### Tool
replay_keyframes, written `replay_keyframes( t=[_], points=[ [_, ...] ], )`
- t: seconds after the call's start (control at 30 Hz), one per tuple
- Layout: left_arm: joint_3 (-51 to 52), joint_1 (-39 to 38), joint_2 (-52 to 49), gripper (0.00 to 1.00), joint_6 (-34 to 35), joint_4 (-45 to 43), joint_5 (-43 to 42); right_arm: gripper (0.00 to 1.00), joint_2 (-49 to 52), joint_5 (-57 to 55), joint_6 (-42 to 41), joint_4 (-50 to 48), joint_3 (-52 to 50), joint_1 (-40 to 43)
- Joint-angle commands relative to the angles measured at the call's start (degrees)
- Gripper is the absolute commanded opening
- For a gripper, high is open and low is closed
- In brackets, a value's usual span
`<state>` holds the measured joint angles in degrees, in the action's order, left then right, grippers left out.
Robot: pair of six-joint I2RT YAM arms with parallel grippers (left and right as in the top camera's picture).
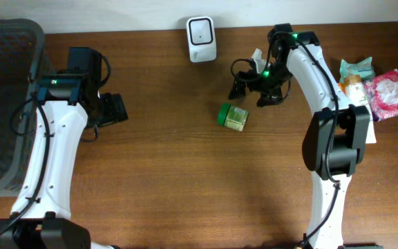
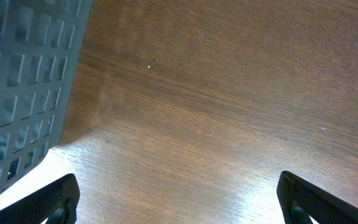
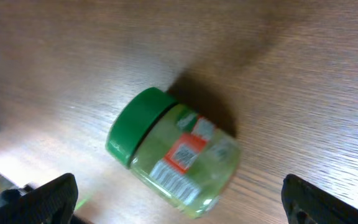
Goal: Scan the item barcode
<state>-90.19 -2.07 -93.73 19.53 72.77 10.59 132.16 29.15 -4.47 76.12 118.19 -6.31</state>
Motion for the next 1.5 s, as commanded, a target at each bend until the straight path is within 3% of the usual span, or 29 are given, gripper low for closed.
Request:
replay_keyframes(
  t=[0.0, 0.13, 0.2, 0.33, 0.43, 0.63, 0.8, 1.13, 1.47],
  points=[
    [0.15, 0.37, 0.85, 0.99, 0.17, -0.09, 0.63, 1.00, -0.98, -13.62, -1.64, 2.05, 4.28, -1.68],
    [0.15, 0.37, 0.85, 0.99, 0.17, -0.09, 0.63, 0.99, -0.98, -21.09, -1.77, 8.26, 17.46, -5.57],
    [0.15, 0.37, 0.85, 0.99, 0.17, -0.09, 0.63, 0.99, -0.98, -21.09, -3.04, 9.07, 18.53, -7.37],
    [0.15, 0.37, 0.85, 0.99, 0.17, -0.09, 0.63, 0.99, -0.90, -23.04, -20.33, 9.09, 17.86, -8.35],
    [0.15, 0.35, 0.85, 0.99, 0.17, -0.09, 0.63, 0.99, -0.68, -32.68, -30.01, 10.23, 17.66, -8.66],
    [0.15, 0.37, 0.85, 0.99, 0.17, -0.09, 0.63, 0.99, 1.20, -42.12, -35.06, 10.38, 14.75, -15.17],
    [0.15, 0.37, 0.85, 0.99, 0.17, -0.09, 0.63, 0.99, 3.56, -43.19, -38.34, 6.16, 11.21, -19.58],
    [0.15, 0.37, 0.85, 0.99, 0.17, -0.09, 0.63, 0.99, 4.20, -43.17, -43.01, 1.88, 1.14, -19.61],
    [0.15, 0.37, 0.85, 0.99, 0.17, -0.07, 0.63, 0.95, 4.20, -41.38, -42.97, 0.15, 0.83, -19.56]
  ],
)
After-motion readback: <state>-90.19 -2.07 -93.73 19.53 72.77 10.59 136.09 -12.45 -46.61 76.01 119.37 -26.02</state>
